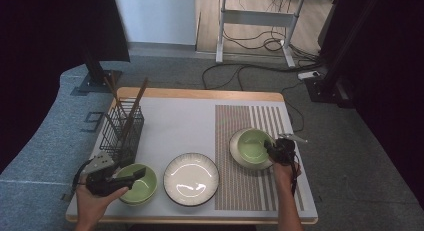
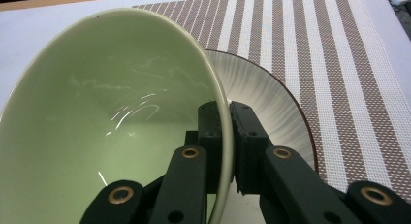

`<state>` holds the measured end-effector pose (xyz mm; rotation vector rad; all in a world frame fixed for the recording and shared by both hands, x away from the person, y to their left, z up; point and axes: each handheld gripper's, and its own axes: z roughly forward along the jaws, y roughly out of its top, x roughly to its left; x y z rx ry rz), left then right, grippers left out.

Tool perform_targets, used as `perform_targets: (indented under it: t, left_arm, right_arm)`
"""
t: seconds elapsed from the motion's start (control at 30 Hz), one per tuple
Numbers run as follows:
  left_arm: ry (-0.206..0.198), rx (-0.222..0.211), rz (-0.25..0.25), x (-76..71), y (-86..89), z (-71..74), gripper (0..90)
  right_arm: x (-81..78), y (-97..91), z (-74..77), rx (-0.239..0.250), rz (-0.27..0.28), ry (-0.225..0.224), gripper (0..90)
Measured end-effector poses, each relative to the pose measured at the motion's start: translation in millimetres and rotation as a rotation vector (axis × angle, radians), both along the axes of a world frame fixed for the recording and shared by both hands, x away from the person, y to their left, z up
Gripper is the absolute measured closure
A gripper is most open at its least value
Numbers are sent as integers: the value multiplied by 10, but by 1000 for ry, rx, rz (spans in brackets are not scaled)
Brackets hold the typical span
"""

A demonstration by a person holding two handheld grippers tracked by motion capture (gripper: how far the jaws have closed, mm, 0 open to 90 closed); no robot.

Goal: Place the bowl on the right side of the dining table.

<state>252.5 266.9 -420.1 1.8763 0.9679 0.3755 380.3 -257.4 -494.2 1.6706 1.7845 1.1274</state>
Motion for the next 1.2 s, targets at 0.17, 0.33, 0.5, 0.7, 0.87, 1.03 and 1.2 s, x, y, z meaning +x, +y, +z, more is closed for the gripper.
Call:
perform_targets:
  t: [0.17, 0.33, 0.5, 0.7, 0.87, 1.03, 1.2]
  left_arm:
    - [2, 4, -2, -1, -10, -3, 358]
    - [0, 4, -2, -3, -2, 1, 358]
    - [-2, 5, 0, -6, 4, 2, 358]
    - [-2, 7, 0, -5, 3, 1, 358]
    - [0, 10, -1, -5, -3, -2, 357]
    - [-2, 13, 0, -7, 2, -1, 358]
    - [0, 16, -1, -3, -10, -9, 358]
  right_arm:
    - [9, -34, -22, 17, -7, 1, 840]
    - [22, -46, -37, 23, -6, 1, 838]
    - [48, -50, -46, 24, -1, 4, 835]
    - [94, -42, -51, 29, 4, 2, 829]
    - [127, -60, -67, 40, 9, 11, 828]
    - [160, -51, -55, 45, 11, 17, 824]
    - [179, -61, -60, 46, 5, 30, 823]
